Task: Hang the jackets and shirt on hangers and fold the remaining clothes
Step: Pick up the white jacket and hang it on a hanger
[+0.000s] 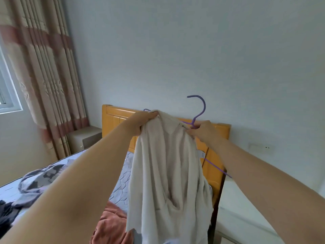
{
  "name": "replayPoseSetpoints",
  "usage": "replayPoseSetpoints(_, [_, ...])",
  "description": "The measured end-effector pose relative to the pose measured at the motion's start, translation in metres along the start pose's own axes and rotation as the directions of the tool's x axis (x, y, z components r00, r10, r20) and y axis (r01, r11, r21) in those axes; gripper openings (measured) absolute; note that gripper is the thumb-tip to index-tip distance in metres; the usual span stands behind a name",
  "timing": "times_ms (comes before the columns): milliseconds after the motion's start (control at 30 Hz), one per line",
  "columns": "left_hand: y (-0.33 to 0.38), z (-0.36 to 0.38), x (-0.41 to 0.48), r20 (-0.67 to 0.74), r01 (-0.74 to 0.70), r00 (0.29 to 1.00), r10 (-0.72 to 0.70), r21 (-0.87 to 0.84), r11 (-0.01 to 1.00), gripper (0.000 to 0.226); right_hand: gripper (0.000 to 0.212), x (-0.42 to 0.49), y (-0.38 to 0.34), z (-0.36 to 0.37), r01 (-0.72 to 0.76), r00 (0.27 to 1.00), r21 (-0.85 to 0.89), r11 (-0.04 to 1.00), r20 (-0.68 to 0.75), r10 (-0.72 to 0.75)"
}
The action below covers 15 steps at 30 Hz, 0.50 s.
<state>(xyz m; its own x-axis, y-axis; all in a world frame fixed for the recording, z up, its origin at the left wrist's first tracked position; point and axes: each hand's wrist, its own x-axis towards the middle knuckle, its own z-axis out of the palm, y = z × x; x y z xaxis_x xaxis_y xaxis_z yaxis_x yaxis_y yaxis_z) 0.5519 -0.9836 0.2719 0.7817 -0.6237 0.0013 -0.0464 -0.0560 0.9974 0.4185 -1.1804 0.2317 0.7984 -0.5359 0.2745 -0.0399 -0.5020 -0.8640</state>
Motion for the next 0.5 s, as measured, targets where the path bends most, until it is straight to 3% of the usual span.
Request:
replayPoseSetpoints(100, [0.005, 0.022, 0.009, -0.18, -0.042, 0.982, 0.059, 0.095, 0.995, 0.038, 0.021, -0.009, 0.0, -0.002, 0.039, 0.997, -0.016, 0.999, -0.07, -0.04])
replayPoseSetpoints(200, [-0.007, 0.041, 0.012, -0.264, -0.046, 0.959, 0.104, 0.217, 0.975, 0.036, 0.03, -0.018, 0.006, -0.008, 0.068, 0.97, 0.03, 0.997, -0.237, -0.059])
replayPoseSetpoints(267, [-0.015, 0.045, 0.013, -0.311, -0.044, 0.942, 0.127, 0.26, 0.965, 0.022, 0.033, -0.023, 0.014, -0.015, 0.057, 0.94, 0.084, 0.995, -0.34, -0.025])
replayPoseSetpoints(367, [-0.026, 0.04, 0.011, -0.37, -0.021, 0.916, 0.155, 0.341, 0.94, 0.025, 0.04, -0.029, 0.034, -0.021, 0.002, 0.879, 0.105, 0.994, -0.475, 0.048])
replayPoseSetpoints(433, [-0.032, 0.035, 0.009, -0.391, -0.013, 0.906, 0.164, 0.361, 0.933, 0.037, 0.042, -0.035, 0.05, -0.021, -0.058, 0.857, 0.149, 0.987, -0.5, 0.126])
replayPoseSetpoints(500, [-0.035, 0.032, 0.005, -0.376, -0.012, 0.913, 0.155, 0.356, 0.934, 0.033, 0.042, -0.039, 0.063, -0.016, -0.108, 0.861, 0.171, 0.979, -0.476, 0.178])
